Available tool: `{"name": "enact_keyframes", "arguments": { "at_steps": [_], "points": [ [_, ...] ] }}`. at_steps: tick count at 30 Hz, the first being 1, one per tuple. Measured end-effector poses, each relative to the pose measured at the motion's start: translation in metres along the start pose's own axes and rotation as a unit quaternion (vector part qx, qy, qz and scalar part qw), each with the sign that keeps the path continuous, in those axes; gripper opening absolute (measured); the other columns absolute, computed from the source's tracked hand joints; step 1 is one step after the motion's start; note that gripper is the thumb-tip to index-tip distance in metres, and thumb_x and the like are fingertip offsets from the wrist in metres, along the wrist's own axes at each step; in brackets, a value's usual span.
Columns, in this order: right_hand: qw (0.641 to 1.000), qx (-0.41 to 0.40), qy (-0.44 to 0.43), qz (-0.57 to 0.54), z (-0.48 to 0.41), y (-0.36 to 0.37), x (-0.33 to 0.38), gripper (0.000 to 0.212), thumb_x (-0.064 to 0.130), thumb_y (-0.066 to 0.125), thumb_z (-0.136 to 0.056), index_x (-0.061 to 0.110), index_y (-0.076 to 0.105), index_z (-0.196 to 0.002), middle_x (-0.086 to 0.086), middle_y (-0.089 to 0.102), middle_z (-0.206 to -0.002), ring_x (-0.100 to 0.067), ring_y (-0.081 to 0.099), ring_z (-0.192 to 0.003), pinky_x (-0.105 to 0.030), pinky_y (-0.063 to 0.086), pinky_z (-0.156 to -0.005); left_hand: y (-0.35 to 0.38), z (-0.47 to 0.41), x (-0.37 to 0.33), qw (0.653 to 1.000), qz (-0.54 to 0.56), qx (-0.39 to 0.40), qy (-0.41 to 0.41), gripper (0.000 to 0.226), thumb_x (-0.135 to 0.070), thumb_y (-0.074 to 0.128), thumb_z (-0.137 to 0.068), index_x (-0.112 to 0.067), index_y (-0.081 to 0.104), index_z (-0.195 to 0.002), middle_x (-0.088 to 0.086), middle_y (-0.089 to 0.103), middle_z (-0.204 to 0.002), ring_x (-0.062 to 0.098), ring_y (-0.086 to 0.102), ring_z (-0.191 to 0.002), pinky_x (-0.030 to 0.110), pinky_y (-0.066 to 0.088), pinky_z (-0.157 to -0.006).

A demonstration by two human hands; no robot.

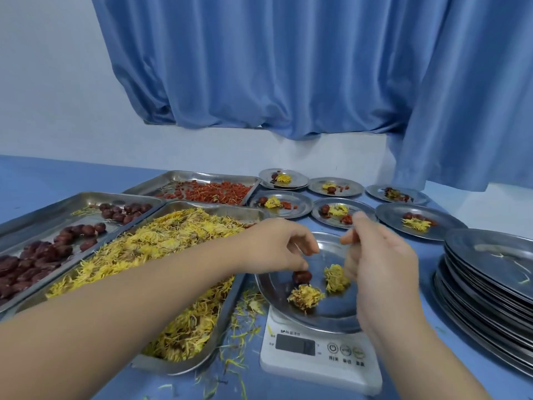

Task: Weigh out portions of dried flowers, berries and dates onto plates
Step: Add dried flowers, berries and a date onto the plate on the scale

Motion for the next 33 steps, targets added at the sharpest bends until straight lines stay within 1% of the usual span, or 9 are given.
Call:
{"name": "enact_keyframes", "arguments": {
  "at_steps": [3,7,9,14,18,23,25,28,33],
  "points": [
    [0.997,0.060,-0.017,0.039,-0.027,0.019,0.016,0.040,0.036,0.057,-0.089,0.020,0.058,-0.052,0.003,0.027,-0.043,-0.013,0.024,-0.039,-0.022,0.024,-0.041,-0.020,-0.006,0.005,1.000,-0.005,-0.012,0.003,0.018,-0.025,0.072,-0.085,-0.035,0.067,-0.100,-0.019,0.067,-0.099,-0.005,0.063,-0.090,0.011,0.050,-0.077],
    [0.983,0.136,-0.040,0.117,-0.062,0.043,0.032,0.037,0.039,0.060,-0.083,0.017,0.061,-0.054,0.000,0.032,-0.043,-0.014,0.026,-0.040,-0.024,0.024,-0.044,-0.071,-0.017,0.034,0.996,-0.049,-0.072,-0.034,0.014,-0.025,0.068,-0.087,-0.032,0.070,-0.099,-0.017,0.067,-0.092,-0.009,0.059,-0.079,0.004,0.042,-0.065],
    [0.971,0.170,-0.042,0.162,-0.077,0.054,0.033,0.034,0.040,0.060,-0.082,0.016,0.064,-0.058,0.000,0.037,-0.046,-0.014,0.030,-0.040,-0.025,0.026,-0.046,-0.106,-0.023,0.058,0.987,-0.083,-0.125,-0.064,0.014,-0.023,0.066,-0.088,-0.029,0.069,-0.099,-0.015,0.068,-0.092,-0.007,0.059,-0.076,0.007,0.040,-0.060],
    [0.937,0.197,-0.040,0.284,-0.110,0.064,0.020,0.031,0.035,0.060,-0.085,0.009,0.065,-0.069,0.001,0.045,-0.048,-0.011,0.037,-0.043,-0.023,0.033,-0.047,-0.186,-0.039,0.131,0.947,-0.125,-0.245,-0.165,0.012,-0.021,0.062,-0.088,-0.025,0.064,-0.099,-0.006,0.065,-0.100,0.006,0.058,-0.083,0.022,0.041,-0.066],
    [0.920,0.192,-0.056,0.336,-0.128,0.053,0.009,0.039,0.038,0.058,-0.087,0.001,0.060,-0.075,-0.002,0.044,-0.054,-0.014,0.037,-0.051,-0.030,0.032,-0.057,-0.194,-0.069,0.194,0.937,-0.164,-0.197,-0.237,0.015,-0.028,0.060,-0.091,-0.021,0.064,-0.104,0.000,0.062,-0.105,0.014,0.055,-0.087,0.030,0.041,-0.075],
    [0.921,0.178,-0.054,0.341,-0.141,0.043,-0.002,0.037,0.035,0.059,-0.086,-0.001,0.060,-0.076,-0.003,0.043,-0.053,-0.014,0.035,-0.050,-0.027,0.030,-0.053,-0.154,-0.113,0.248,0.928,-0.222,-0.050,-0.296,0.025,-0.021,0.052,-0.094,-0.018,0.066,-0.114,-0.002,0.062,-0.118,0.020,0.058,-0.104,0.034,0.045,-0.091],
    [0.922,0.183,-0.059,0.337,-0.144,0.042,-0.006,0.037,0.035,0.058,-0.086,0.000,0.060,-0.075,-0.003,0.043,-0.052,-0.014,0.034,-0.048,-0.026,0.030,-0.050,-0.150,-0.125,0.261,0.919,-0.236,-0.036,-0.313,0.028,-0.013,0.046,-0.093,-0.021,0.067,-0.110,0.001,0.061,-0.115,0.020,0.057,-0.098,0.034,0.044,-0.088],
    [0.921,0.192,-0.072,0.331,-0.147,0.044,-0.008,0.034,0.039,0.057,-0.083,0.008,0.064,-0.072,0.003,0.045,-0.048,-0.010,0.034,-0.044,-0.022,0.031,-0.045,-0.145,-0.140,0.275,0.917,-0.234,-0.032,-0.321,0.042,-0.007,0.042,-0.093,-0.028,0.064,-0.122,0.002,0.057,-0.133,0.022,0.053,-0.116,0.041,0.042,-0.103],
    [0.925,0.203,-0.085,0.310,-0.147,0.046,-0.010,0.031,0.038,0.058,-0.083,0.013,0.068,-0.067,0.006,0.043,-0.043,-0.001,0.035,-0.037,-0.010,0.031,-0.039,-0.139,-0.165,0.287,0.914,-0.248,0.008,-0.320,0.068,0.006,0.034,-0.087,-0.034,0.048,-0.140,0.003,0.035,-0.156,0.029,0.036,-0.140,0.053,0.031,-0.114]
  ]
}}
Point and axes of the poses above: each hand's wrist, its own z-axis away from the middle knuckle, its own y-axis out of the palm, x = y × z, the point moved 9 cm from there along -z, towards the middle knuckle
